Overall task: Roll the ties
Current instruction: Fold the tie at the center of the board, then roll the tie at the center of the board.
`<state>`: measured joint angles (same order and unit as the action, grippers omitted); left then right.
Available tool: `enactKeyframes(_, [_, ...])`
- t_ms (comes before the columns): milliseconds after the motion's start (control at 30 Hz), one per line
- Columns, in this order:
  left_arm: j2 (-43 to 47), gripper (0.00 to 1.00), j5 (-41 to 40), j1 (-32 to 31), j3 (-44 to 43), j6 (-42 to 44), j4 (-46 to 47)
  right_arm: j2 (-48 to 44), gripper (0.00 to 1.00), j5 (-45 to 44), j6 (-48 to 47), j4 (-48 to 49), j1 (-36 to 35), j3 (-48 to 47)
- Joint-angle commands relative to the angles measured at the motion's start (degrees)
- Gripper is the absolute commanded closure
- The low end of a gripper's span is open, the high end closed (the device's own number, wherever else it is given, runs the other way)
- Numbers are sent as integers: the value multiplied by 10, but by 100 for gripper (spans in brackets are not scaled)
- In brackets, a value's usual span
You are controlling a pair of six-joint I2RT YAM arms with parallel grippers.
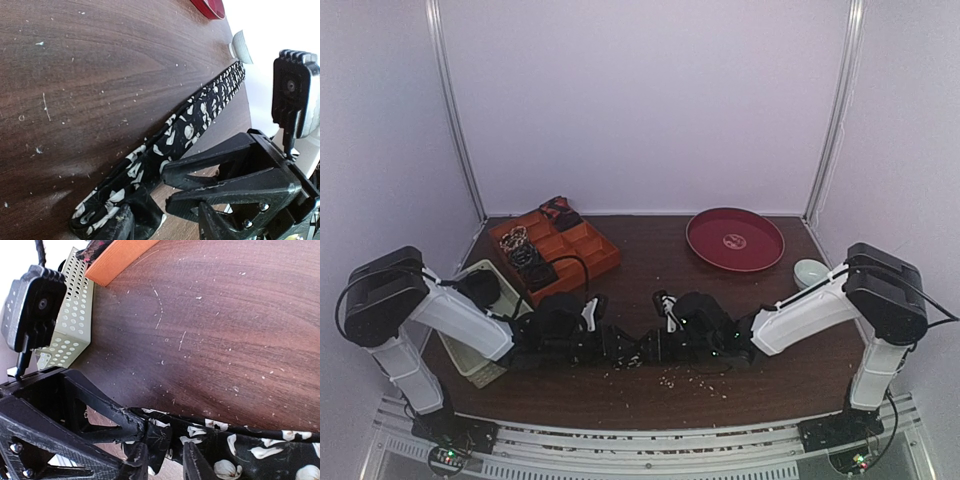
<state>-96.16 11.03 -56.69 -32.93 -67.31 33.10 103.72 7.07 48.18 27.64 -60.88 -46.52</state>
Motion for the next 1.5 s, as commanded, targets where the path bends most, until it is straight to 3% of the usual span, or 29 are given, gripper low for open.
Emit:
enactKeyframes(0, [-3, 55, -12, -1, -1, -4, 28, 22, 75, 19, 8, 18, 1, -11])
enactKeyframes(267, [23, 56, -25, -2, 1, -6, 0, 56, 80, 30, 8, 7, 1, -33])
enactKeyframes(367, [50, 58, -49, -1, -8, 3, -79, 63, 86, 29, -1, 3, 2, -42])
enactKeyframes(467, [81, 60, -91, -2, -23, 18, -186, 69, 87, 30, -9, -9, 2, -53])
enactKeyframes(567, [107, 64, -112, -2, -15, 24, -229, 71, 87, 30, -17, -17, 3, -61])
enactKeyframes(733, [113, 80, -86, -5, -3, 45, -199, 75, 87, 32, -23, -24, 4, -75])
enactKeyframes(867, [83, 87, -67, -12, -16, 54, -189, 76, 86, 30, -32, -37, 4, -83])
enactKeyframes(1200, [25, 92, -65, -32, -37, 52, -191, 74, 86, 27, -28, -48, 4, -76])
enactKeyframes(1467, [32, 91, -77, -33, -40, 53, -211, 67, 85, 24, -24, -81, 3, -84])
